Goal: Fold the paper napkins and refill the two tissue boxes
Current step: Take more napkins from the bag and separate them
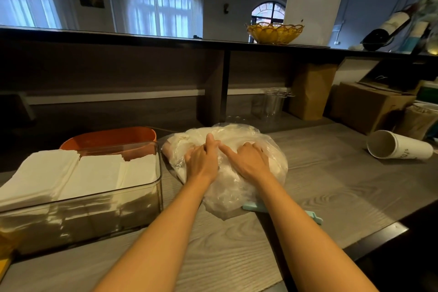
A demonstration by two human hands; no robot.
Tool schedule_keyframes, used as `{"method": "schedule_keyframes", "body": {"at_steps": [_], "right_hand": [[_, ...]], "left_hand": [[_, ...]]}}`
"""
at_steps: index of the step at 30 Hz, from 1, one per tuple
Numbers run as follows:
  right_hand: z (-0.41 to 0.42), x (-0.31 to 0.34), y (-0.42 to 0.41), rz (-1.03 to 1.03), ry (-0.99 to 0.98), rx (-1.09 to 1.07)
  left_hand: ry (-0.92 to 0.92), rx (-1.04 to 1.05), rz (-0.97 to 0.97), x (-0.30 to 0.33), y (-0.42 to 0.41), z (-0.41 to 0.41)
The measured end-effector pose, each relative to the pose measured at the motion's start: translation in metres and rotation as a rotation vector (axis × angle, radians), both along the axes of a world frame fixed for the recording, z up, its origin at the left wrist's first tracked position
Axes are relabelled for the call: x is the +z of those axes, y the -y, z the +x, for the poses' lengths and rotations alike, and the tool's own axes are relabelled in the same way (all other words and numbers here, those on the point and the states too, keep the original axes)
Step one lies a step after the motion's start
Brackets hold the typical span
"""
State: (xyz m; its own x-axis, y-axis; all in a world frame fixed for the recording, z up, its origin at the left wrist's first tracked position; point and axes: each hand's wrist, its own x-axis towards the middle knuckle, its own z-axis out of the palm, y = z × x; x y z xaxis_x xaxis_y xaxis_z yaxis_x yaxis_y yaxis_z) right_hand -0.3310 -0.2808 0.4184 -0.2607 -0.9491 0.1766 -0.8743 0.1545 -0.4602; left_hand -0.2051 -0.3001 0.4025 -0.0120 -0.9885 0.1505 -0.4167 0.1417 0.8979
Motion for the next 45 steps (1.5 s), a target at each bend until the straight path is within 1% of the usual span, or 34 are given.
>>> {"method": "schedule_keyframes", "body": {"at_steps": [7, 11, 13, 15, 17, 21, 23, 25, 27, 30, 33, 37, 39, 42, 43, 44, 45], "right_hand": [[0.0, -0.001, -0.002, -0.199, 0.18, -0.006], [-0.001, 0.006, -0.01, -0.441, 0.269, -0.023], [-0.001, 0.008, -0.014, -0.586, 0.324, 0.003], [0.001, 0.011, -0.017, -0.683, 0.372, 0.02], [0.001, 0.017, -0.018, -0.696, 0.46, 0.021], [-0.002, 0.029, -0.02, -0.576, 0.643, -0.028], [-0.003, 0.03, -0.024, -0.635, 0.713, -0.056], [-0.003, 0.032, -0.03, -0.716, 0.798, -0.058], [-0.003, 0.039, -0.035, -0.767, 0.842, -0.043], [0.002, 0.06, -0.042, -0.828, 0.872, 0.011], [0.009, 0.091, -0.052, -0.886, 1.035, 0.042], [0.021, 0.127, -0.063, -0.862, 1.239, -0.024], [0.03, 0.139, -0.068, -0.817, 1.327, -0.018], [0.045, 0.15, -0.077, -0.648, 1.462, 0.031], [0.049, 0.151, -0.081, -0.59, 1.43, 0.044], [0.052, 0.153, -0.078, -0.502, 1.317, 0.069], [0.057, 0.152, -0.077, -0.411, 1.261, 0.092]], "left_hand": [[-0.02, -0.047, 0.002, 0.007, -0.009, -0.001], [-0.01, -0.041, 0.006, 0.008, -0.009, -0.001], [-0.013, -0.051, 0.017, 0.009, -0.011, -0.001], [-0.021, -0.058, 0.031, 0.008, -0.013, 0.0], [-0.035, -0.054, 0.039, 0.006, -0.014, 0.0], [-0.068, -0.03, 0.043, 0.001, -0.012, 0.003], [-0.098, -0.03, -0.013, -0.001, -0.012, 0.004], [-0.16, -0.037, -0.157, -0.001, -0.014, 0.006], [-0.181, -0.051, -0.301, 0.001, -0.023, 0.009], [-0.134, -0.094, -0.365, 0.005, -0.037, 0.011], [-0.091, -0.083, -0.401, 0.015, -0.044, 0.017], [-0.238, -0.046, -0.324, 0.047, -0.067, 0.027], [-0.428, -0.075, -0.274, 0.059, -0.077, 0.032], [-0.726, -0.201, -0.084, 0.07, -0.087, 0.038], [-0.808, -0.243, -0.015, 0.07, -0.089, 0.041], [-0.9, -0.279, 0.044, 0.07, -0.092, 0.045], [-0.993, -0.292, 0.105, 0.069, -0.096, 0.049]]}}
